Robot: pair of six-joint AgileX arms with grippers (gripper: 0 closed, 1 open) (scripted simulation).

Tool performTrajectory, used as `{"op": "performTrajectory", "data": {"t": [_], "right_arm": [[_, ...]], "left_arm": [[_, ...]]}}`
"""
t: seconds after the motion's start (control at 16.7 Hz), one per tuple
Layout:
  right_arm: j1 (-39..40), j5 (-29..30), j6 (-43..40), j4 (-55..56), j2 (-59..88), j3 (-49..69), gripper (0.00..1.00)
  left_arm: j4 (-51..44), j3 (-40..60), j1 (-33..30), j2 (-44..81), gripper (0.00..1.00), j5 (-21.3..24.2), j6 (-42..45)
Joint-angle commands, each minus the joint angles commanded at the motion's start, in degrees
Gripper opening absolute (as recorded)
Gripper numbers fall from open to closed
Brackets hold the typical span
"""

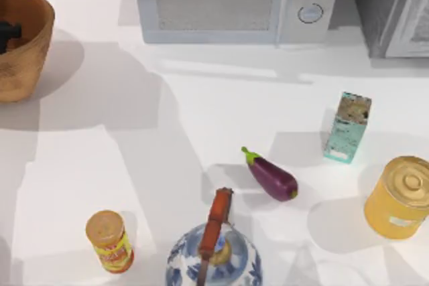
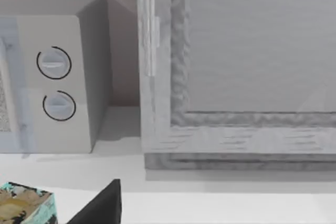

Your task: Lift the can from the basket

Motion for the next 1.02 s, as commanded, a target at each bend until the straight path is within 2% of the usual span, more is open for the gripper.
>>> {"op": "performTrajectory", "data": {"t": [0.3,0.78,1.02], "right_arm": [[0.0,0.0,0.0,0.0,0.0,0.0,1.0],[0.0,0.0,0.0,0.0,0.0,0.0,1.0],[0.0,0.0,0.0,0.0,0.0,0.0,1.0]], "left_arm": [[0.0,0.0,0.0,0.0,0.02,0.0,0.0],[0.0,0.0,0.0,0.0,0.0,0.0,0.0],[0.4,-3.1,0.2,-5.1,0.0,-0.4,-0.7]]}}
